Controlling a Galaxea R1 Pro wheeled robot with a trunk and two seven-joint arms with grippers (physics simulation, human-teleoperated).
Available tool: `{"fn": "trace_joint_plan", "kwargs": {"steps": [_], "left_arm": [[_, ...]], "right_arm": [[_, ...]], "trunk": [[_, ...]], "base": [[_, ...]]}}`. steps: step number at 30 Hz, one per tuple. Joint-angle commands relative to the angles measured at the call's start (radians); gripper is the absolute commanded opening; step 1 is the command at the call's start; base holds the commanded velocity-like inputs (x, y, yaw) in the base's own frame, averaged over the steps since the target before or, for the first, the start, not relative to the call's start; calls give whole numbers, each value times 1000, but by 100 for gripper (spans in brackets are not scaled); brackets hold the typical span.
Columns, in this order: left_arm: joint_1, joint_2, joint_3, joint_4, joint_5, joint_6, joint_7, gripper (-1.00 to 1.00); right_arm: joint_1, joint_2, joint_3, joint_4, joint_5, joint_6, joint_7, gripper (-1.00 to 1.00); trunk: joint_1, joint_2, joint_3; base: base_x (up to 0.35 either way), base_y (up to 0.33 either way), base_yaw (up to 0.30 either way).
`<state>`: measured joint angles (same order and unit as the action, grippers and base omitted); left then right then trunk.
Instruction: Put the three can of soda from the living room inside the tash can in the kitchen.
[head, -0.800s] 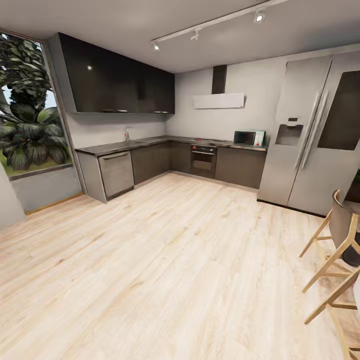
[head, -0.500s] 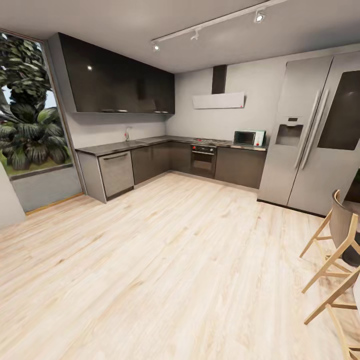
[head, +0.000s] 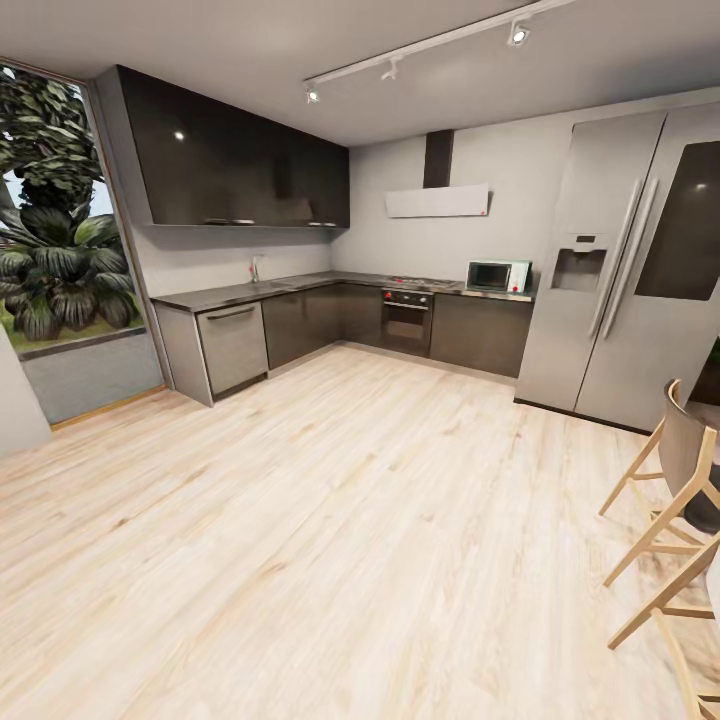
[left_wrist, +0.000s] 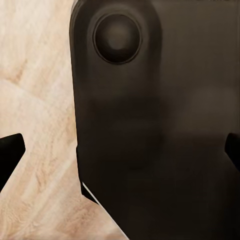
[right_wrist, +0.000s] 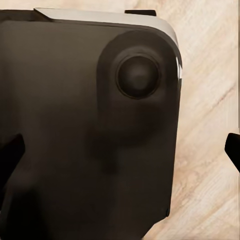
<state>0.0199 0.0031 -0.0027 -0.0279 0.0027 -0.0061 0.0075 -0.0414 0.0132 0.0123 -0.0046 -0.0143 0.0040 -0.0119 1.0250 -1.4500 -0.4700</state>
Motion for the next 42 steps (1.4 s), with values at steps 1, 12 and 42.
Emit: {"fn": "trace_joint_plan", "kwargs": {"steps": [1,12,42], "left_arm": [[0,0,0,-1,-1,0,0,100],[0,-25,10,-30,15,1,-10,100],[0,-27,11,-34,22,-103,-12,100]], "right_arm": [[0,-2,0,0,0,0,0,100],[0,-11,-1,0,-40,-1,-2,100],[0,5,-2,0,-49,0,4,100]], "trunk": [[0,0,0],[0,0,0],[0,0,0]], "base": [[0,0,0],[0,0,0],[0,0,0]]}}
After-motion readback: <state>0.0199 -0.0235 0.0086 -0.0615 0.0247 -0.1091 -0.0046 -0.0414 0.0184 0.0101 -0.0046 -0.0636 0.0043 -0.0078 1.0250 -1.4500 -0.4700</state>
